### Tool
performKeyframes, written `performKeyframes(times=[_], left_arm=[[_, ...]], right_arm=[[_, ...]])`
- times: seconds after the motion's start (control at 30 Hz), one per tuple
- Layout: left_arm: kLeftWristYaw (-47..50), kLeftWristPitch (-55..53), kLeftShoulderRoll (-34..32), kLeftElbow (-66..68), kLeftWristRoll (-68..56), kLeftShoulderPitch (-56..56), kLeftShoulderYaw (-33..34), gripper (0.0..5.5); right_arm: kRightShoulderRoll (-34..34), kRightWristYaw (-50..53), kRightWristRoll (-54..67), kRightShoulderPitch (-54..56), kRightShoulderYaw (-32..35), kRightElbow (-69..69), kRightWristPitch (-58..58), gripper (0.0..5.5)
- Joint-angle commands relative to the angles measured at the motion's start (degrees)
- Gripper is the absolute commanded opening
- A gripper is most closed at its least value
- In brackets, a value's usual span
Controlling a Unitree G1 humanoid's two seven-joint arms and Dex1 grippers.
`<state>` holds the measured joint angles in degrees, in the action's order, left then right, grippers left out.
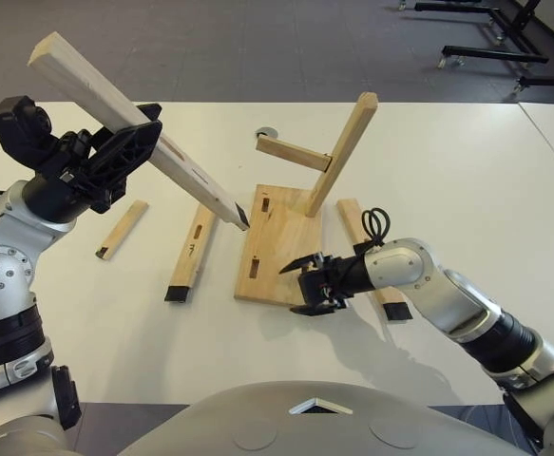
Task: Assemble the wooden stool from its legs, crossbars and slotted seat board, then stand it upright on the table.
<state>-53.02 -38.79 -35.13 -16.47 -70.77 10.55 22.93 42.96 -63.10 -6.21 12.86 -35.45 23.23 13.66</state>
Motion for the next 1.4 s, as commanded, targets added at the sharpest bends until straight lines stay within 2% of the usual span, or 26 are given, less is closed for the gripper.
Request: performKeyframes(times=[0.03, 0.13, 0.23, 0.47, 0.67, 0.8, 0.9, 1.03, 1.2, 1.4], left_arm=[[0.8, 3.3, 1.9, -1.4, 3.5, -1.1, -0.3, 2.02], [0.5, 11.6, 4.9, 1.1, 12.6, 0.2, -2.7, 2.02], [-1.2, 20.8, 7.4, 6.4, 20.9, 2.5, -4.6, 2.02], [-8.0, 36.6, 10.7, 21.3, 33.7, 5.6, -10.0, 2.02], [-11.2, 48.1, 12.3, 28.2, 40.7, 5.1, -12.5, 2.02], [-9.4, 55.3, 14.5, 33.4, 43.8, 6.8, -12.7, 2.02], [-9.5, 57.8, 15.2, 35.6, 44.1, 8.3, -12.9, 2.02], [-15.0, 60.2, 17.0, 36.8, 41.3, 10.1, -14.0, 2.02], [-21.3, 57.0, 18.5, 41.0, 38.1, 14.1, -15.1, 2.02], [-24.6, 55.2, 18.0, 44.6, 37.8, 15.2, -15.4, 2.02]], right_arm=[[5.2, -1.0, 0.6, -3.7, 3.6, -1.0, -6.1, 3.45], [6.9, -3.5, 11.4, -8.8, 11.6, -4.9, -14.7, 3.45], [5.8, -6.1, 22.2, -11.8, 17.5, -5.1, -16.7, 3.45], [0.7, -3.3, 34.8, 2.7, 20.4, 2.9, 1.6, 3.45], [0.4, -6.0, 34.8, 7.3, 20.0, 0.7, 5.0, 3.45], [0.1, -8.0, 34.3, 9.1, 20.7, -1.4, 4.9, 3.45], [-0.3, -8.2, 33.7, 9.3, 20.6, -2.1, 4.5, 3.45], [-0.7, -8.2, 32.4, 8.6, 20.3, -2.7, 3.7, 3.45], [-1.6, -8.5, 30.6, 8.7, 19.7, -4.2, 2.3, 3.45], [-2.1, -9.1, 30.3, 8.9, 19.3, -3.9, 2.4, 3.45]])
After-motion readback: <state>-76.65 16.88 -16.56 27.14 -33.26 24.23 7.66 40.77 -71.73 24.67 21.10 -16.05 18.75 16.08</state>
